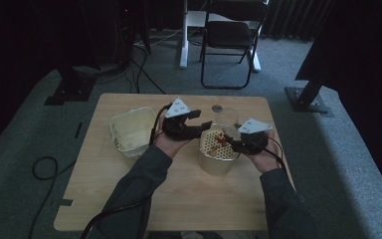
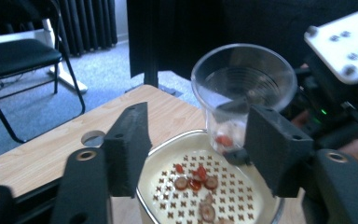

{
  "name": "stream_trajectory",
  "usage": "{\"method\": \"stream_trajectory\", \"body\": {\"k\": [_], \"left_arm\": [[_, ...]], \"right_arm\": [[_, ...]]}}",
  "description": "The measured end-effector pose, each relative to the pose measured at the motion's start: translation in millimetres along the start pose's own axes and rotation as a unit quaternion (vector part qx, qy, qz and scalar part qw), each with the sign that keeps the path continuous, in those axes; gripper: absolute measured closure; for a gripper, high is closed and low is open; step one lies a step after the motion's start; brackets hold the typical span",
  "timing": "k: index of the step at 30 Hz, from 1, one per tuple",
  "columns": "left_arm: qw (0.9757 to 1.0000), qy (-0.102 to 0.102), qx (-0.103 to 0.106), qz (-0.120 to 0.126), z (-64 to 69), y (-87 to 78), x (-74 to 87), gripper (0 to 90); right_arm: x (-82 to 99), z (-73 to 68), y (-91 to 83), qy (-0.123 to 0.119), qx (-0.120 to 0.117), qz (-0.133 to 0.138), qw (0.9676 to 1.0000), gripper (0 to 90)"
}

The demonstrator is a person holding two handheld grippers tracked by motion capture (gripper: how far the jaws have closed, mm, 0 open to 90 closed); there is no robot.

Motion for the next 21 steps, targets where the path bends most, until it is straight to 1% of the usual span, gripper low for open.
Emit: {"method": "stream_trajectory", "body": {"k": [4, 9, 11, 16, 17, 20, 21], "left_arm": [[0.9999, -0.003, 0.006, -0.009, 2.6, 10.1, -8.4, 46.2], [0.9998, -0.003, 0.003, -0.019, 3.9, 19.0, -13.6, 50.8], [0.9997, -0.01, 0.002, -0.021, 2.8, 21.5, -14.1, 52.7], [0.9992, -0.016, 0.008, -0.034, 3.0, 26.7, -11.8, 60.6], [0.9991, -0.016, 0.006, -0.039, 3.2, 28.0, -11.2, 61.9], [0.9988, -0.02, 0.004, -0.045, 3.6, 30.6, -10.4, 68.9], [0.9987, -0.018, 0.003, -0.046, 3.7, 30.9, -10.1, 72.6]], "right_arm": [[-1.9, -3.1, 2.3, -0.004, -0.003, 0.004, 1.0, 42.7], [-6.1, -5.6, 3.9, -0.007, -0.003, 0.014, 0.9999, 42.7], [-7.6, -6.2, 3.7, -0.008, -0.003, 0.018, 0.9998, 42.7], [-11.0, -6.4, 2.9, -0.011, -0.002, 0.027, 0.9996, 42.8], [-11.2, -6.6, 2.9, -0.013, -0.001, 0.027, 0.9996, 42.8], [-12.7, -9.2, 3.8, -0.019, -0.003, 0.029, 0.9994, 42.7], [-12.6, -9.5, 4.3, -0.02, -0.003, 0.029, 0.9994, 42.7]]}}
Point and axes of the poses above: each handheld gripper's, and its own axes: y roughly forward along the jaws, x roughly out of its underside, z roughly to its right, the point moved 5 cm from there along y, roughly forward along the jaws, and after that the axes turned 15 degrees about -y, right-handed, at the moved point
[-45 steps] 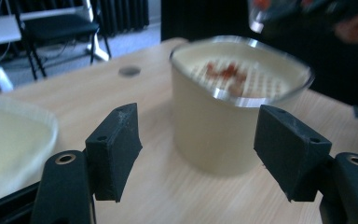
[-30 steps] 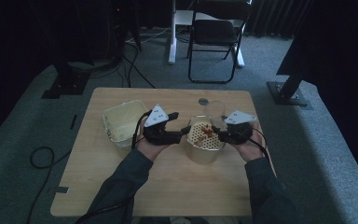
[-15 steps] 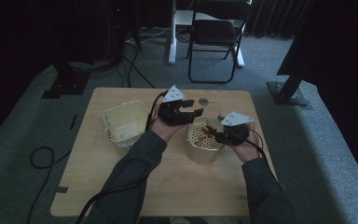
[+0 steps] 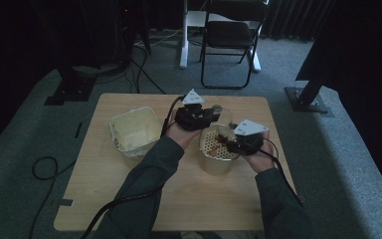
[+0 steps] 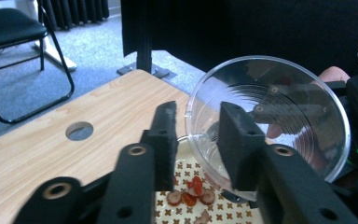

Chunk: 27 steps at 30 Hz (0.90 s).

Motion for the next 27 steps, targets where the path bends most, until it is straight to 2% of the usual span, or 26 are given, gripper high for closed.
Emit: {"method": "stream_trajectory", "body": {"k": [4, 7, 11, 14, 16, 20, 25, 27], "left_arm": [[1.0, 0.0, -0.007, -0.004, -1.1, 0.5, 0.4, 78.2], [0.9999, -0.009, -0.012, -0.006, -5.0, -0.2, -0.1, 82.3], [0.9997, -0.017, -0.019, 0.0, -8.9, -5.1, -2.9, 83.7], [0.9994, -0.025, -0.022, 0.007, -12.8, -10.7, -6.3, 85.5], [0.9987, -0.038, -0.026, 0.019, -20.5, -20.9, -12.4, 85.6], [0.9979, -0.043, -0.039, 0.031, -30.5, -36.8, -18.2, 85.8], [0.9955, -0.054, -0.063, 0.045, -52.9, -65.6, -22.7, 85.7], [0.9955, -0.054, -0.063, 0.045, -52.9, -65.6, -22.7, 85.7]], "right_arm": [[1.0, -1.1, 2.0, -0.004, 0.001, -0.005, 1.0, 42.4], [1.0, -1.1, 2.4, -0.005, 0.003, -0.006, 1.0, 40.6], [3.8, -0.2, 4.5, 0.007, -0.004, -0.015, 0.9999, 34.8], [6.7, 1.3, 4.2, 0.012, -0.006, -0.02, 0.9997, 34.2], [9.3, 2.5, 2.1, 0.01, -0.004, -0.024, 0.9997, 34.1], [13.3, 3.7, -0.5, 0.013, -0.001, -0.026, 0.9996, 33.6], [24.3, 8.6, -5.8, 0.024, 0.012, -0.027, 0.9993, 34.3], [25.6, 9.7, -7.0, 0.026, 0.014, -0.027, 0.9992, 34.3]]}}
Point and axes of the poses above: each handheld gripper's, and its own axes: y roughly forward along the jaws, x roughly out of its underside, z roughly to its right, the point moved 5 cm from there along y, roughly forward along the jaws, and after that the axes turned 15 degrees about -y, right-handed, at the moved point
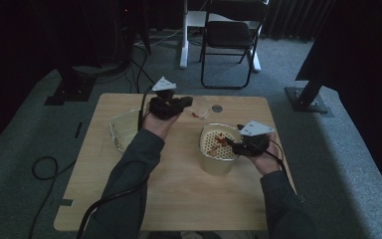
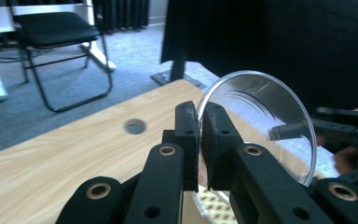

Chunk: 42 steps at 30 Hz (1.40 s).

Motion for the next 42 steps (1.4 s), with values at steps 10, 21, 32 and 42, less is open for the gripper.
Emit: {"method": "stream_trajectory", "body": {"k": [10, 21, 32, 42], "left_arm": [[0.996, -0.036, -0.075, 0.033, -69.9, -73.8, 3.5, 85.2], [0.9883, -0.072, -0.13, 0.037, -113.3, -108.5, 23.2, 84.8], [0.9837, -0.091, -0.151, 0.034, -134.1, -112.3, 36.0, 50.6], [0.9835, -0.09, -0.151, 0.04, -136.3, -116.4, 42.0, 47.0]], "right_arm": [[8.1, 13.8, -14.3, 0.01, 0.027, 0.001, 0.9996, 36.1], [9.2, 15.0, -15.3, 0.013, 0.03, 0.001, 0.9995, 36.5], [10.1, 17.6, -17.7, 0.013, 0.035, 0.002, 0.9993, 37.6], [12.7, 18.5, -18.3, 0.019, 0.038, 0.002, 0.9991, 37.0]]}}
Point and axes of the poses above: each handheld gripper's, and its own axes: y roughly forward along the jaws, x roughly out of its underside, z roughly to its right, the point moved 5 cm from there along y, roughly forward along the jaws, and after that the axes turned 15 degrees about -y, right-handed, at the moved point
